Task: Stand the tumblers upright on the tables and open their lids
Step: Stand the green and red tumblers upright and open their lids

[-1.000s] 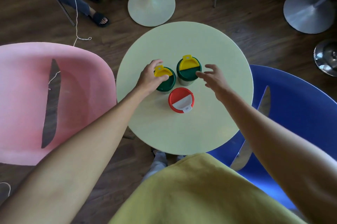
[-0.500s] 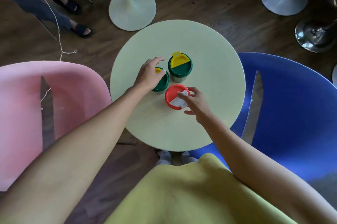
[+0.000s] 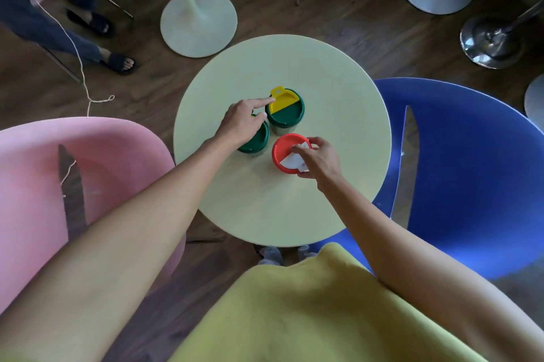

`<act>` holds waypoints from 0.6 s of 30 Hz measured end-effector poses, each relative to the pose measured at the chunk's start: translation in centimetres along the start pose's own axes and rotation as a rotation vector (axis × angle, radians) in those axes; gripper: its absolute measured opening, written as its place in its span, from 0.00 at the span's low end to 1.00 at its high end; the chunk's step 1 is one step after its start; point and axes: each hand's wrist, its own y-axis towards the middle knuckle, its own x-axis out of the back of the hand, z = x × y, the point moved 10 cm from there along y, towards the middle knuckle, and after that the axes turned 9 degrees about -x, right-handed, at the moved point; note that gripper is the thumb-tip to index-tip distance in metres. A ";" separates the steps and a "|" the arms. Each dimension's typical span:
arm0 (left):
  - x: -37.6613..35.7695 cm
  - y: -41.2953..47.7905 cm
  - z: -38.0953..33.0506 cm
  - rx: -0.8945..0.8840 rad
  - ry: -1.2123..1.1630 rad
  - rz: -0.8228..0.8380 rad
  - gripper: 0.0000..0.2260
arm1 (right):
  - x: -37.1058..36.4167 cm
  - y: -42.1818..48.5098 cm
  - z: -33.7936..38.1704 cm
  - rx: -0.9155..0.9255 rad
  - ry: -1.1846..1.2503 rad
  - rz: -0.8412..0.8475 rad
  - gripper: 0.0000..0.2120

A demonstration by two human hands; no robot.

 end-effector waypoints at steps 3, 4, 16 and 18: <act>-0.1 0.0 0.3 0.009 -0.009 0.008 0.20 | -0.2 0.1 0.7 0.011 -0.025 0.010 0.24; -0.2 0.0 0.4 0.015 -0.012 0.012 0.20 | -0.3 0.2 0.8 0.013 -0.023 0.013 0.24; -0.4 -0.2 0.5 -0.003 0.012 0.049 0.22 | -0.4 0.7 1.7 0.143 -0.235 0.008 0.27; 0.2 -0.4 0.6 0.001 0.032 -0.003 0.21 | -0.3 0.7 2.0 0.181 -0.262 0.027 0.29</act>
